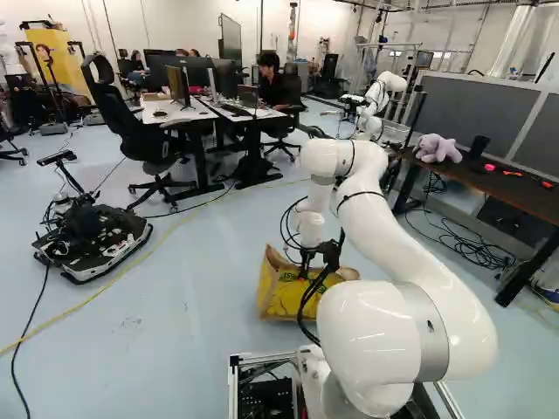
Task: Pick up the bag on the ground and place it on the table
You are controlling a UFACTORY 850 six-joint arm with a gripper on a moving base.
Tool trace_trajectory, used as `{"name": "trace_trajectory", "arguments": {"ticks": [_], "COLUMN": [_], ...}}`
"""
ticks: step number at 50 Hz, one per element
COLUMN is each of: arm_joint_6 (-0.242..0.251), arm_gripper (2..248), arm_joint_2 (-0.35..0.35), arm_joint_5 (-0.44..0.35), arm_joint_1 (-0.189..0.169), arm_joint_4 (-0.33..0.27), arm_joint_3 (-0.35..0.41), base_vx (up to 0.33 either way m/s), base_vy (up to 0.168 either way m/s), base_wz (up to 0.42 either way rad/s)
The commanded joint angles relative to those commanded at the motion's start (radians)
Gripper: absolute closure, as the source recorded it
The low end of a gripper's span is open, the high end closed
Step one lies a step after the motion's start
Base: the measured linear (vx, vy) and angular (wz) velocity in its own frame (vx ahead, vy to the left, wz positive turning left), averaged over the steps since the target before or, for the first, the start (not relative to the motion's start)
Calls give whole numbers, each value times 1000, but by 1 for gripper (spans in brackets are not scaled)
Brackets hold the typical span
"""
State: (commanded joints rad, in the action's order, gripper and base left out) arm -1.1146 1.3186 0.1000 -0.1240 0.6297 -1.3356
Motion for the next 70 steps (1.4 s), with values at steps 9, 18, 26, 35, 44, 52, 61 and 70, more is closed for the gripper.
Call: {"name": "trace_trajectory", "arguments": {"ticks": [9,18,26,35,44,52,61,70], "arm_joint_6": [0,0,0,0,0,0,0,0], "arm_gripper": [228,228,228,228,228,228,228,228], "arm_joint_2": [-37,-75,-110,-150,-192,-230,-273,-317], "arm_joint_5": [0,0,0,0,0,0,0,-3], "arm_joint_1": [6,10,13,16,21,24,26,27], "arm_joint_4": [-31,-65,-96,-128,-150,-161,-171,-176], "arm_joint_3": [40,81,121,171,225,276,334,392], "base_vx": [0,0,0,0,0,0,0,0], "base_vy": [0,0,0,0,0,0,0,0], "base_wz": [0,0,0,0,0,0,0,0]}}
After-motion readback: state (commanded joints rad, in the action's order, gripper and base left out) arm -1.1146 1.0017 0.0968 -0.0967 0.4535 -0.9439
